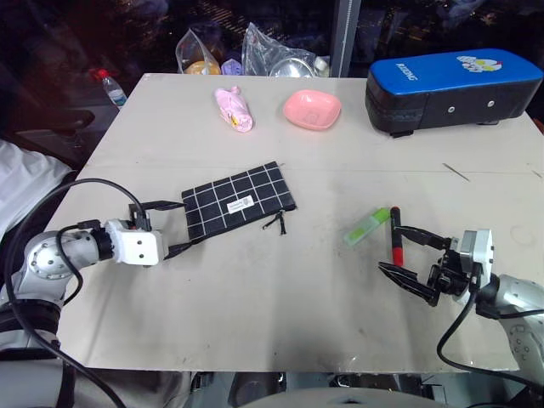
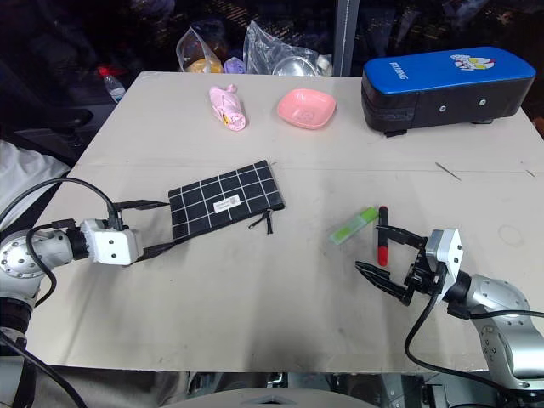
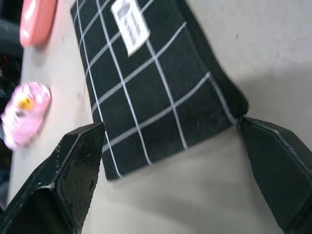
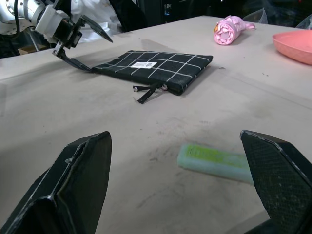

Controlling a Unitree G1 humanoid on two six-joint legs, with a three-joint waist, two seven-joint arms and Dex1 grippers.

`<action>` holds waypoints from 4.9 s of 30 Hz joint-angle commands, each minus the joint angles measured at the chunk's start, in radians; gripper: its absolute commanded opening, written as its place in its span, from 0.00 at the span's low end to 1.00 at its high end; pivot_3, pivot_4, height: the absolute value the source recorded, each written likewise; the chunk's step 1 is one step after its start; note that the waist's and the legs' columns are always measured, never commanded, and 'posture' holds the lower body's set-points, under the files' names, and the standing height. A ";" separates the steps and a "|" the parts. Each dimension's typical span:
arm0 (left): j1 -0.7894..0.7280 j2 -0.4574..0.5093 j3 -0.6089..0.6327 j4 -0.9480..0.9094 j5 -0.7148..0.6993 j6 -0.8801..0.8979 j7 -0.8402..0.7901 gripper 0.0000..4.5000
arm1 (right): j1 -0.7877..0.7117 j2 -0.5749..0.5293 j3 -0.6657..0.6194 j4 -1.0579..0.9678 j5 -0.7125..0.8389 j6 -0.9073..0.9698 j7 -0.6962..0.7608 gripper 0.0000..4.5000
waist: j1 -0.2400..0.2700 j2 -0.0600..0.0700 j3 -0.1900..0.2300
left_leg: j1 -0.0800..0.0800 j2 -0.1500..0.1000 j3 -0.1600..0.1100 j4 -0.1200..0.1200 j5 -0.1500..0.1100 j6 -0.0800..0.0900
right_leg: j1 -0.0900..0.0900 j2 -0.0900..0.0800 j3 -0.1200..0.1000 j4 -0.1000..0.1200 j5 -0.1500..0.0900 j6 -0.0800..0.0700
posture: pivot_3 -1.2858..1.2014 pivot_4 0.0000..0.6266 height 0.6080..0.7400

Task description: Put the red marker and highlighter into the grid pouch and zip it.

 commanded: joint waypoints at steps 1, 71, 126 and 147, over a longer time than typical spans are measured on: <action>-0.021 0.040 -0.001 0.068 0.044 -0.022 0.085 1.00 | 0.008 -0.007 -0.028 -0.023 0.007 -0.015 -0.004 0.95 | -0.001 0.000 0.000 | 0.000 0.000 0.000 0.000 0.000 0.000 | 0.000 0.001 0.000 0.000 0.000 0.000 | 0.52 0.24 1.00; -0.358 -0.189 -0.423 0.104 0.645 0.002 0.997 0.01 | 0.028 0.035 -0.010 -0.058 -0.032 -0.039 -0.099 1.00 | 0.020 0.002 -0.003 | 0.002 -0.001 0.001 0.006 0.001 0.001 | 0.005 0.003 0.001 0.002 0.002 0.004 | 0.52 0.24 1.00; -0.045 -0.526 -0.203 -0.559 -0.192 0.641 0.208 0.01 | -0.567 0.200 0.156 0.045 -0.377 0.412 -0.657 1.00 | -0.001 0.001 -0.002 | -0.001 0.000 0.006 0.007 0.005 -0.005 | -0.004 0.006 0.008 0.008 0.002 0.004 | 0.52 0.24 1.00; -0.012 -0.514 -0.186 -0.536 -0.199 0.601 0.187 0.01 | -0.540 0.177 0.173 0.066 -0.379 0.447 -0.597 1.00 | -0.004 0.001 -0.002 | -0.001 0.000 0.005 0.006 0.005 -0.005 | -0.004 0.006 0.008 0.008 0.002 0.004 | 0.52 0.24 1.00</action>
